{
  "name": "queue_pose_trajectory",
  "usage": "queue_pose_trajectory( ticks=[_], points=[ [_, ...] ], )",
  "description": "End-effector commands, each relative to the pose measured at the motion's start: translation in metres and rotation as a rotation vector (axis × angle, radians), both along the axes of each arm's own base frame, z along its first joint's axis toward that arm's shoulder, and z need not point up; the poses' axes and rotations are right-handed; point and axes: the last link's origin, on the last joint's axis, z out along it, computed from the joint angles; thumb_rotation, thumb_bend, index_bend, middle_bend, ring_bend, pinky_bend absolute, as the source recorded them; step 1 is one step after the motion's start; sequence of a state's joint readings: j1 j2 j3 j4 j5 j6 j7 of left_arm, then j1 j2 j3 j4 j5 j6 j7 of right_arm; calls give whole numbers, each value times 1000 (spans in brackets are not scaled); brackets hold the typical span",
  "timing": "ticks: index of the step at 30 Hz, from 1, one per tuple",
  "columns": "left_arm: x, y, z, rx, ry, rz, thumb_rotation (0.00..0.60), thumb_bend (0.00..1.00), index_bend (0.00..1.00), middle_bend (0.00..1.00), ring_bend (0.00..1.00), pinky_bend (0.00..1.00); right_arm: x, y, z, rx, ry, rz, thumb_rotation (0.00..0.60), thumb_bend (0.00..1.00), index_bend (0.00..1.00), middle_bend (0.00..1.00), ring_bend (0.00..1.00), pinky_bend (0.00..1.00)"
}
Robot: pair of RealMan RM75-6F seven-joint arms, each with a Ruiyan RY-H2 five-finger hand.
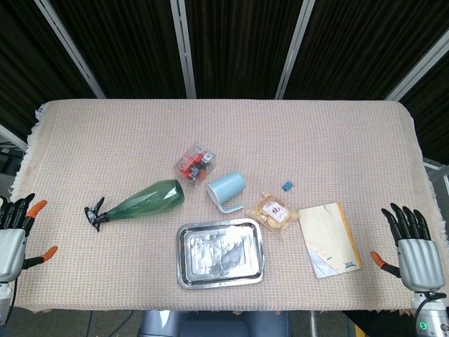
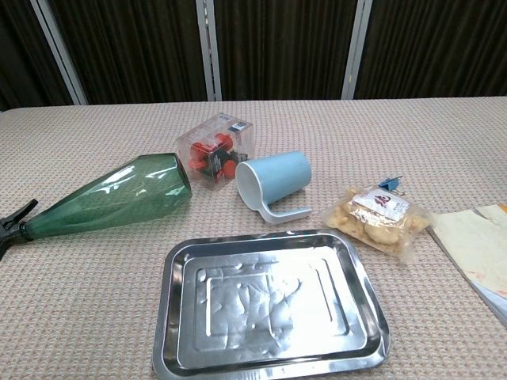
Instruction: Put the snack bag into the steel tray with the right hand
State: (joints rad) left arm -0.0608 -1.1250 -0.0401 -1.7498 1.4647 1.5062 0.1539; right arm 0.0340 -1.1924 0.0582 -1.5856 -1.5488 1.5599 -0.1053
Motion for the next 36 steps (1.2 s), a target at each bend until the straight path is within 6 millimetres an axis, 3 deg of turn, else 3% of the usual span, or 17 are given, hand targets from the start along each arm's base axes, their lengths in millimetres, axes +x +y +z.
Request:
queue_pose_trajectory(
  ticks=[1,36],
  points=[
    [0,0,0,0,0,0,600,69,126,0,0,0,0,0,0,-5,-1,0,600,137,89,35,0,37],
    [3,-5,4,3,7,-9,600,69,126,0,0,0,4,-3,1,9,-55,40,600,136,84,31,0,37]
  ],
)
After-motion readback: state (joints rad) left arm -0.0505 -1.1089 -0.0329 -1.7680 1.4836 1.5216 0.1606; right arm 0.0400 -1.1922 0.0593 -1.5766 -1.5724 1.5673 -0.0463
